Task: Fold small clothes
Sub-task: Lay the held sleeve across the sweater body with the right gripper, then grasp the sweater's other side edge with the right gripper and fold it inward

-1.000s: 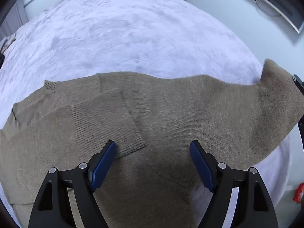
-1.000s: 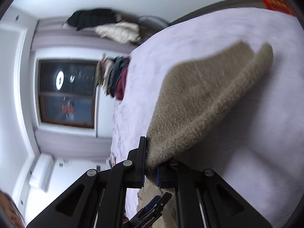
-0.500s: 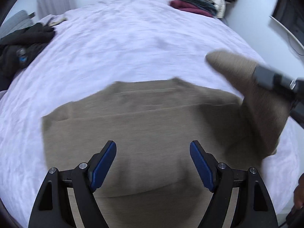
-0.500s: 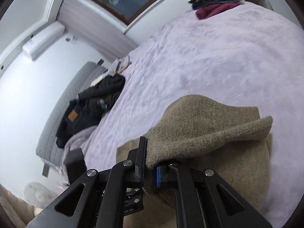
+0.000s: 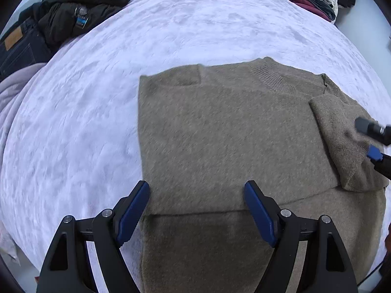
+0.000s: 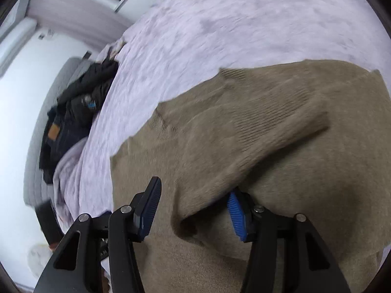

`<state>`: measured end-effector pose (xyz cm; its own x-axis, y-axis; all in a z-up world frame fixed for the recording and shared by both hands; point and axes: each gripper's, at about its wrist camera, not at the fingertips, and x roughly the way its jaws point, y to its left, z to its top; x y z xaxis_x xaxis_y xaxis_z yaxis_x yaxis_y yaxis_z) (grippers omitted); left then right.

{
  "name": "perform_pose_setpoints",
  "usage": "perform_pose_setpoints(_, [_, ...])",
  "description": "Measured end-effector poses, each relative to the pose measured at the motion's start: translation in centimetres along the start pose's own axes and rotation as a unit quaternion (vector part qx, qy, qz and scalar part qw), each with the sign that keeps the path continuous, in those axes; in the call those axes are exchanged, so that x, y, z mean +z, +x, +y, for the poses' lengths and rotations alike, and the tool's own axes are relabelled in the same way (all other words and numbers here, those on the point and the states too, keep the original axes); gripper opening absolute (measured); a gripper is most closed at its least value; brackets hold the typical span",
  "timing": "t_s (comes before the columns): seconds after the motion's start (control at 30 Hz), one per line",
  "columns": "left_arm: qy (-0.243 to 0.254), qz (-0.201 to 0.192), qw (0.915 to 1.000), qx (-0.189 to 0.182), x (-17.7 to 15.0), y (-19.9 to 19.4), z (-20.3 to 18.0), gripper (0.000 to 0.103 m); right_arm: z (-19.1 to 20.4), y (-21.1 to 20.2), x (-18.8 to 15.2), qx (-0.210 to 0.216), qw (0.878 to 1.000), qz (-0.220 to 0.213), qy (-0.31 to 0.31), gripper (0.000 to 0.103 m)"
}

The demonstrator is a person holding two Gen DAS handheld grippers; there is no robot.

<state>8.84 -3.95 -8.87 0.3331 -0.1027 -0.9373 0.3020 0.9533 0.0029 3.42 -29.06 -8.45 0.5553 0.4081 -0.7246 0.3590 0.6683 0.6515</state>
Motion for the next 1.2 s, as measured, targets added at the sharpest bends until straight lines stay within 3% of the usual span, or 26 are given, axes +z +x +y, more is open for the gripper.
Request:
perform_pose_setpoints(0.03, [-0.005,0.000,1.0000,-0.001,-0.2,-0.2,0.3,0.080,-1.0,-0.5,0.4,0.009,0.999,-0.010,0.038,0.056])
perform_pose_setpoints(0.1, [-0.012,0.000,0.9999,-0.002,-0.5,-0.6,0.9,0.080,-3.1,-0.6,1.4,0.043,0.992,-0.030,0.118,0.018])
perform_pose_setpoints(0.13, [-0.015,-0.001,0.9999,-0.003,-0.7,-0.8,1.2,0.080,-3.3,-0.7,2.0,0.046,0.989,-0.036,0.134,0.007])
perform_pose_setpoints(0.17, [-0.018,-0.003,0.9998,-0.002,-1.0,-1.0,1.6,0.080,-2.4,-0.7,2.5,0.045,0.990,-0.045,0.122,0.007])
perform_pose_setpoints(0.23, [-0.021,-0.003,0.9998,0.002,-1.5,-1.4,2.2,0.080,1.2,-0.6,2.9,0.041,0.998,-0.049,0.029,0.007])
perform_pose_setpoints(0.3, [-0.025,0.000,0.9997,0.005,-2.1,-1.6,2.9,0.080,5.0,-0.1,2.2,0.032,0.996,-0.033,-0.070,0.007])
perform_pose_setpoints(0.43, [-0.030,0.011,0.9994,0.017,-3.2,-1.5,4.3,0.080,12.5,4.3,-1.6,-0.001,0.966,0.032,-0.258,0.009])
perform_pose_setpoints(0.53, [-0.040,0.019,0.9988,0.022,-3.9,-1.4,5.4,0.080,14.6,8.3,-5.1,-0.026,0.939,0.095,-0.331,0.014])
perform_pose_setpoints(0.6, [-0.045,0.020,0.9984,0.026,-4.2,-1.5,6.0,0.080,14.0,9.9,-7.1,-0.053,0.925,0.128,-0.353,0.024])
perform_pose_setpoints(0.67, [-0.047,0.017,0.9985,0.024,-4.3,-2.0,6.5,0.080,14.2,9.9,-8.0,-0.047,0.924,0.128,-0.357,0.050])
perform_pose_setpoints(0.73, [-0.046,0.013,0.9988,0.015,-4.1,-2.4,6.5,0.080,14.1,8.9,-7.9,-0.038,0.931,0.122,-0.343,0.058])
perform_pose_setpoints(0.83, [-0.037,0.010,0.9992,-0.012,-2.9,-2.6,6.1,0.080,12.4,6.2,-7.2,-0.028,0.949,0.105,-0.295,0.058])
perform_pose_setpoints(0.9, [-0.025,0.000,0.9993,-0.029,-1.8,-2.9,5.2,0.080,9.7,3.5,-6.8,-0.029,0.966,0.089,-0.242,0.058])
perform_pose_setpoints(1.03, [0.001,-0.009,0.9986,-0.052,0.2,-2.6,2.8,0.080,2.1,-3.0,-5.5,-0.045,0.995,0.042,-0.078,0.058])
perform_pose_setpoints(1.1, [0.005,-0.003,0.9979,-0.064,0.7,-1.8,1.6,0.080,-2.4,-5.9,-5.5,-0.042,0.999,0.014,0.020,0.058])
perform_pose_setpoints(1.2, [0.003,0.007,0.9978,-0.066,0.8,-0.4,0.2,0.080,-7.7,-8.6,-6.2,-0.039,0.991,-0.019,0.126,0.058])
